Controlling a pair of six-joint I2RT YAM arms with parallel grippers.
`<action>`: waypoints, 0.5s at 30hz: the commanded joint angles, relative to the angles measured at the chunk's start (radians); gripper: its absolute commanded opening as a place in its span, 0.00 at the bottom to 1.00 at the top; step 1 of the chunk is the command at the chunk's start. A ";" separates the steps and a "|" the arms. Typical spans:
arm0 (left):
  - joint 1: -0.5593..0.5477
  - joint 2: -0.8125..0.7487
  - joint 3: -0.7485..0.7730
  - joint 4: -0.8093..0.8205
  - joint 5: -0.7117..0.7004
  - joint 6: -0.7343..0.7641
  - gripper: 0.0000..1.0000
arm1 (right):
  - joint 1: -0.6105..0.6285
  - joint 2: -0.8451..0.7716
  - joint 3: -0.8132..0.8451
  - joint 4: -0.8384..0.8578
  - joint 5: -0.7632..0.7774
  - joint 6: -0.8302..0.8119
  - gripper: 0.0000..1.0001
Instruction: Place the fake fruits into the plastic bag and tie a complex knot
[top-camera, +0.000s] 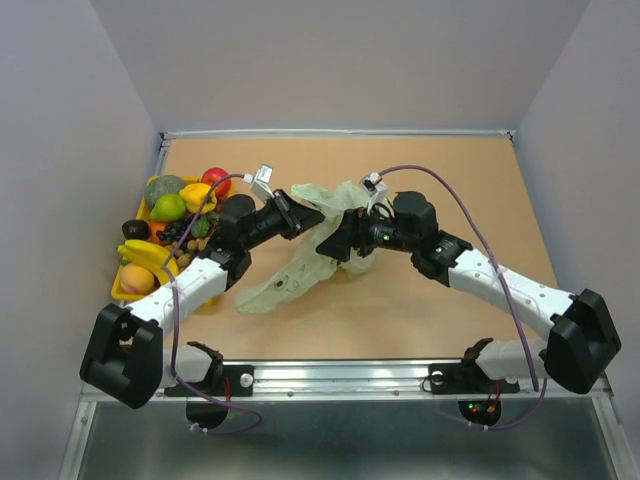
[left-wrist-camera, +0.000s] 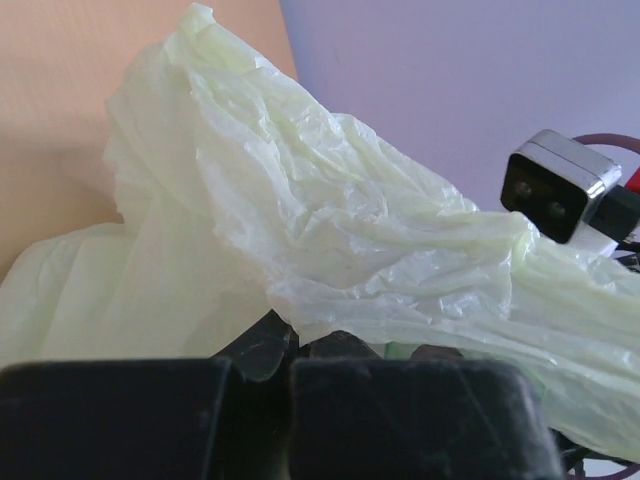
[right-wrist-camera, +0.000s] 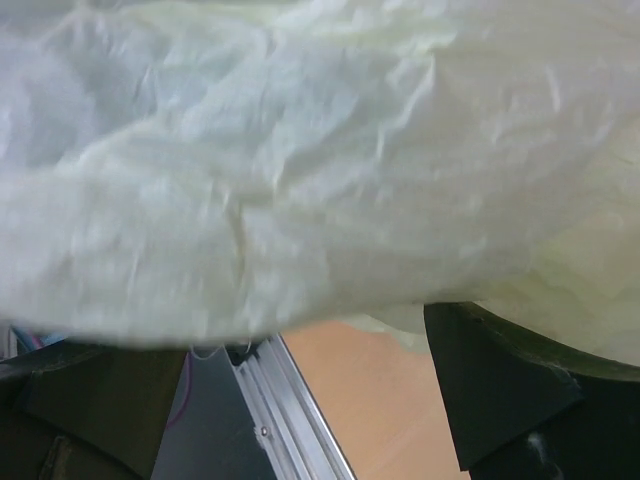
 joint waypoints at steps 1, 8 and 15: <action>-0.014 -0.011 0.017 0.074 0.024 -0.001 0.00 | 0.002 0.031 0.039 0.096 0.105 -0.009 0.98; 0.008 -0.049 -0.018 0.055 0.048 0.030 0.00 | -0.001 -0.003 0.061 0.059 0.159 -0.077 0.16; 0.126 -0.092 -0.006 -0.095 0.073 0.214 0.00 | -0.022 -0.092 0.105 -0.093 0.174 -0.195 0.00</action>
